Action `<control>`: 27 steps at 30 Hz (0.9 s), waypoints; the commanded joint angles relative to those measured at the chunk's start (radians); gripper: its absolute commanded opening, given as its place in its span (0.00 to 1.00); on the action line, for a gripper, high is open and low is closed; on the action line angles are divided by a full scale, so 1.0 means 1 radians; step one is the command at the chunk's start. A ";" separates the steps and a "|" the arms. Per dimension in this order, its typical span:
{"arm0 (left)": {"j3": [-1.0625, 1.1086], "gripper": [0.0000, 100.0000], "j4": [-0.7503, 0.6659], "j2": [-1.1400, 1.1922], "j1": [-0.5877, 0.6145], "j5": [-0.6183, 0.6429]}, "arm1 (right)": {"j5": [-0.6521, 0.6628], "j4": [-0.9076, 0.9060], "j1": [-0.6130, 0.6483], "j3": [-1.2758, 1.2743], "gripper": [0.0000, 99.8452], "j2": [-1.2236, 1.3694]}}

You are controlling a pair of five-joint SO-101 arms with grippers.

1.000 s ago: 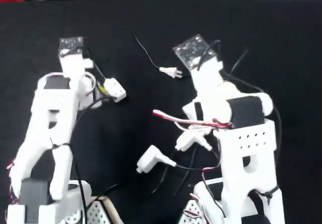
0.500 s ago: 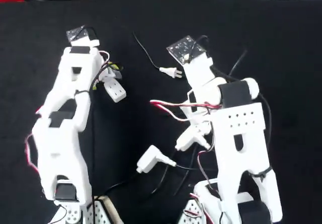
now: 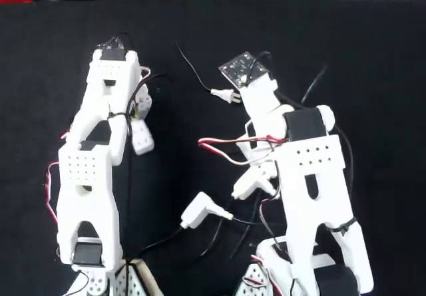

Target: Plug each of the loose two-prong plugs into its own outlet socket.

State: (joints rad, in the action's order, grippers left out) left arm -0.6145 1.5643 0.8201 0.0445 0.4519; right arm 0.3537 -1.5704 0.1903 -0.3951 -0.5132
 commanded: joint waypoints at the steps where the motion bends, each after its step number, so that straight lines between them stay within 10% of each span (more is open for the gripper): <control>1: -0.004 0.03 0.129 0.003 -0.001 -0.051 | 0.003 0.015 -0.014 0.002 0.05 -0.001; 12: 0.292 0.03 0.118 -0.089 0.005 -0.229 | 0.005 0.015 -0.014 0.001 0.05 -0.001; 27: 1.161 0.03 -0.213 -0.856 0.018 -0.361 | 0.005 0.015 -0.014 0.001 0.05 -0.001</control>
State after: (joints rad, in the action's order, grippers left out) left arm 0.4457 1.3802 0.1158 0.0491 0.1312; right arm 0.3537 -1.5704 0.1903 -0.3951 -0.5132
